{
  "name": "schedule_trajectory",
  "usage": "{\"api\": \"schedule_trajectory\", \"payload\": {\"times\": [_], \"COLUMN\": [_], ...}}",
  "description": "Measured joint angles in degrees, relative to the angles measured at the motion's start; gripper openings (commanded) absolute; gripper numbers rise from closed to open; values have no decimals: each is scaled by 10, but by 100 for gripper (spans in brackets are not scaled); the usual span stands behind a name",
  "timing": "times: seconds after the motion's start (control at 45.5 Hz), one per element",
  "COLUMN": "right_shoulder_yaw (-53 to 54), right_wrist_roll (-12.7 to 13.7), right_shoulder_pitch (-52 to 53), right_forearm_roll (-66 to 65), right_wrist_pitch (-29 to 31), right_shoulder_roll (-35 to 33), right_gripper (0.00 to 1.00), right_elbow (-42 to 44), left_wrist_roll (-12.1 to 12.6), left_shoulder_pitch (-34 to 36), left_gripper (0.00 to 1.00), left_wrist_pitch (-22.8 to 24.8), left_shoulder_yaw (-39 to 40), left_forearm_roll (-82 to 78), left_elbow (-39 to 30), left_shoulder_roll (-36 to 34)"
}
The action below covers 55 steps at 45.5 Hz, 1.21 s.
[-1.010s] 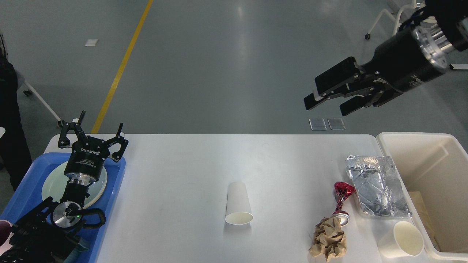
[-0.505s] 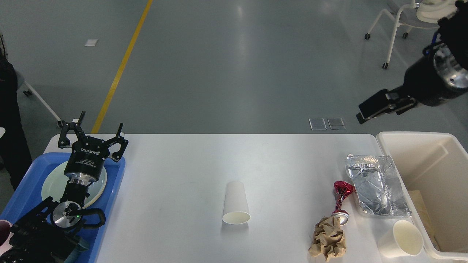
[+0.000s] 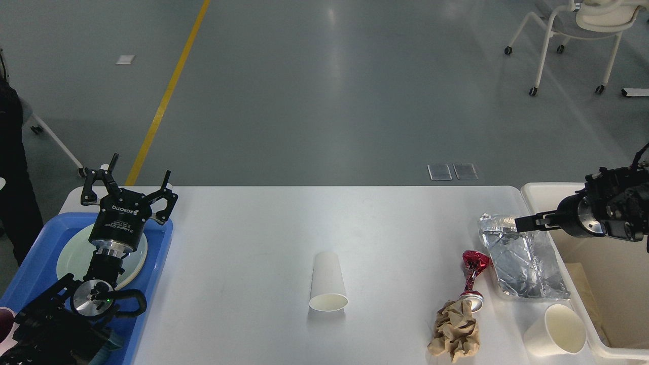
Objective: Tidy desktop
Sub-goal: 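Lower the right gripper onto the silver foil bag and grasp it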
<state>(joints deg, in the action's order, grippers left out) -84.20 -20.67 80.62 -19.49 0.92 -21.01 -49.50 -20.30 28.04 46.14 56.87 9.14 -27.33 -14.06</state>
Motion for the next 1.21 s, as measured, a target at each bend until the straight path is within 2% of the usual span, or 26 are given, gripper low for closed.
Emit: {"api": "schedule_trajectory", "payload": {"times": [0.132, 0.263, 0.417, 0.571, 0.681, 0.768, 0.856, 0.9, 0.988, 1.01, 1.207], "right_shoulder_yaw": [59, 110, 123, 145, 167, 181, 185, 186, 186, 186, 187], "right_wrist_roll": [-2, -2, -2, -2, -1, -1, -1, 0, 0, 0, -1], "right_shoulder_pitch": [-93, -175, -230, -258, -278, -298, -311, -314, -317, -317, -314], "right_forearm_roll": [0, -4, -4, 0, 0, 0, -4, -6, -8, -9, -9], "right_wrist_pitch": [-1, 0, 0, 0, -1, -3, -6, -8, -12, -13, -10], "right_shoulder_roll": [-19, -39, -42, -37, -31, -21, -16, -15, -14, -14, -13], "right_gripper": [100, 100, 100, 100, 88, 60, 39, 32, 4, 0, 0], "right_elbow": [108, 179, 238, 261, 266, 285, 293, 294, 295, 295, 286], "left_wrist_roll": [0, 0, 0, 0, 0, 0, 0, 0, 0, 0, 0], "left_shoulder_pitch": [0, 0, 0, 0, 0, 0, 0, 0, 0, 0, 0], "left_gripper": [100, 100, 100, 100, 100, 100, 100, 100, 100, 100, 100], "left_wrist_pitch": [0, 0, 0, 0, 0, 0, 0, 0, 0, 0, 0], "left_shoulder_yaw": [0, 0, 0, 0, 0, 0, 0, 0, 0, 0, 0], "left_forearm_roll": [0, 0, 0, 0, 0, 0, 0, 0, 0, 0, 0], "left_elbow": [0, 0, 0, 0, 0, 0, 0, 0, 0, 0, 0], "left_shoulder_roll": [0, 0, 0, 0, 0, 0, 0, 0, 0, 0, 0]}}
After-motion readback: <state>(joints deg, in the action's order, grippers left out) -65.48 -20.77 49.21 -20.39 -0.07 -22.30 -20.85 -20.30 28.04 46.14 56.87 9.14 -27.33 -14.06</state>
